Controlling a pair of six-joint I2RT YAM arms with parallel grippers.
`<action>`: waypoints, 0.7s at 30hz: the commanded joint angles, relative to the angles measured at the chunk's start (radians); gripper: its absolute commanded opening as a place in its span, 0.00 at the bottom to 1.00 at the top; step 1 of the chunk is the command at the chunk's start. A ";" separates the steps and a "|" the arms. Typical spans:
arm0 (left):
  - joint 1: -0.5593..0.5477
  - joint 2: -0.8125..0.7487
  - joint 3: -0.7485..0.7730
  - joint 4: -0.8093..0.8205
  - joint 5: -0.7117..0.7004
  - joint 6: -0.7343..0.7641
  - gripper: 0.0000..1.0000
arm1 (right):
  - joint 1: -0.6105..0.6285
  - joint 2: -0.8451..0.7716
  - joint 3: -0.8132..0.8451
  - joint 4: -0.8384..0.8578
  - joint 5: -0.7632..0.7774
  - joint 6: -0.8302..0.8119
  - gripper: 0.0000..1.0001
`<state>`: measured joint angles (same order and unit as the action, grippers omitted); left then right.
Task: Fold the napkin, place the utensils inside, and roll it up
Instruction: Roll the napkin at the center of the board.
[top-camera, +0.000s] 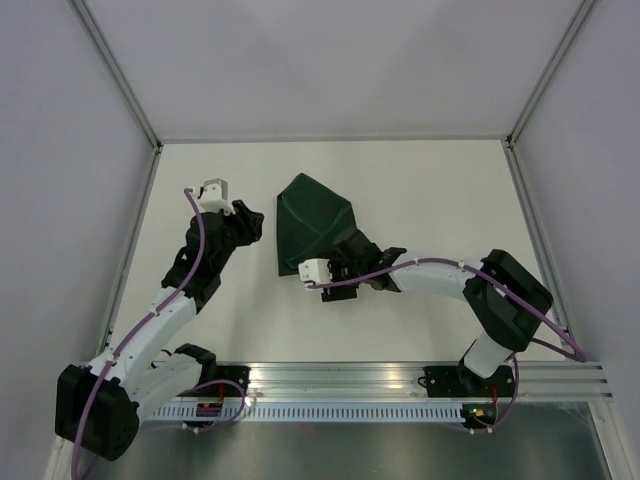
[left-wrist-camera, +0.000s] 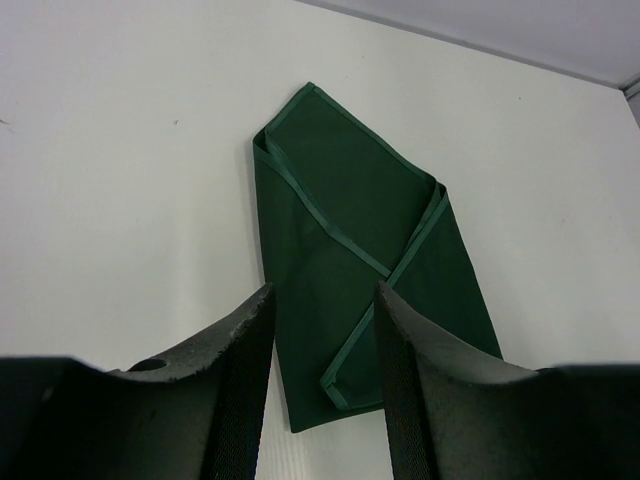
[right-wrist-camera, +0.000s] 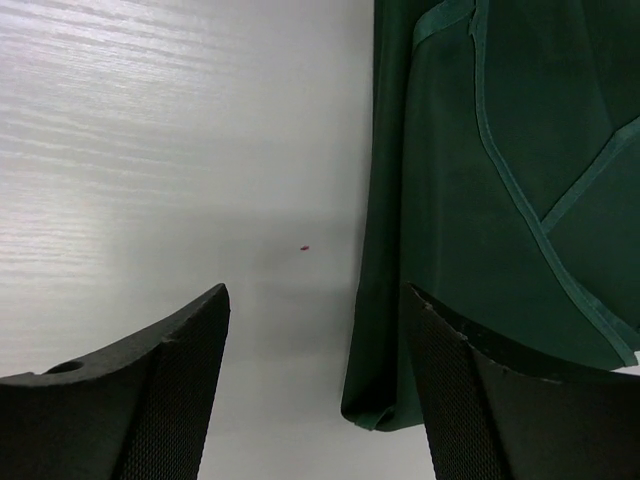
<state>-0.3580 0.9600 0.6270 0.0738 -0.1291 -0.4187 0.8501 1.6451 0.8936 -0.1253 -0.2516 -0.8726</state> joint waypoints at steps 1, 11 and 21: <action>-0.006 0.002 -0.013 0.064 -0.009 0.047 0.50 | 0.018 0.044 0.068 0.090 0.035 -0.026 0.76; -0.006 0.034 -0.006 0.066 -0.003 0.072 0.50 | 0.018 0.140 0.125 0.118 0.077 -0.009 0.69; -0.006 0.065 0.005 0.047 0.009 0.084 0.50 | 0.015 0.196 0.142 0.162 0.090 -0.008 0.52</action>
<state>-0.3603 1.0172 0.6155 0.0853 -0.1280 -0.3756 0.8650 1.8282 1.0115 -0.0208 -0.1635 -0.8787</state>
